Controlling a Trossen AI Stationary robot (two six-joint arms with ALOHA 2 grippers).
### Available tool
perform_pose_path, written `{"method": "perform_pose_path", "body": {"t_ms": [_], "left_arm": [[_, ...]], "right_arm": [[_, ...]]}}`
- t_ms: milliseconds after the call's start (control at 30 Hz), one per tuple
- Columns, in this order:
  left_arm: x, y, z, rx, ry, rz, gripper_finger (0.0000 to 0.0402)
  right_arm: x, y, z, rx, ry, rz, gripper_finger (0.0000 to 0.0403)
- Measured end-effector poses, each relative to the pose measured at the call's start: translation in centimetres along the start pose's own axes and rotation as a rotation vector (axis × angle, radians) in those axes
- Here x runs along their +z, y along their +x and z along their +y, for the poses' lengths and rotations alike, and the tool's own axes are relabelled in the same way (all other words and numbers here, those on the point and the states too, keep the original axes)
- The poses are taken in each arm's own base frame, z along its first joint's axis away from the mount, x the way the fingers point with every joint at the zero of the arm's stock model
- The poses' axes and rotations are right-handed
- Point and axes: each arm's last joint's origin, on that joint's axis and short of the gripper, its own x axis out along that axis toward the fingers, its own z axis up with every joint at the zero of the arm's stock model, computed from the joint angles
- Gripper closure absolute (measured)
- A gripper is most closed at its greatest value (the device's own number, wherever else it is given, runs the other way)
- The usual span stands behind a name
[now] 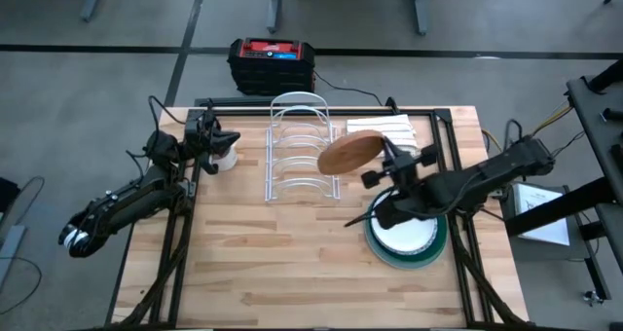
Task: Sort dishes
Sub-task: Put the brown plate in the dish rack
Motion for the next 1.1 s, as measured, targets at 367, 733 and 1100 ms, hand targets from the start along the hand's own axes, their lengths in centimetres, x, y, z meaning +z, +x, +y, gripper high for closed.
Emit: {"method": "perform_pose_path", "body": {"t_ms": [367, 733, 1100], "left_arm": [[0.0, 0.0, 0.0, 0.014, -0.024, -0.008, 0.0401], [0.0, 0.0, 0.0, 0.014, -0.023, -0.008, 0.0401], [0.0, 0.0, 0.1, 0.029, -0.014, -0.015, 0.0401]], "right_arm": [[-1.6, 2.4, 5.6, -0.075, -0.131, 0.021, 0.0403], [-1.4, 2.8, 8.6, -0.078, -0.219, 0.025, 0.0403], [-2.6, 2.9, 9.9, -0.076, -0.230, 0.028, 0.0403]]}}
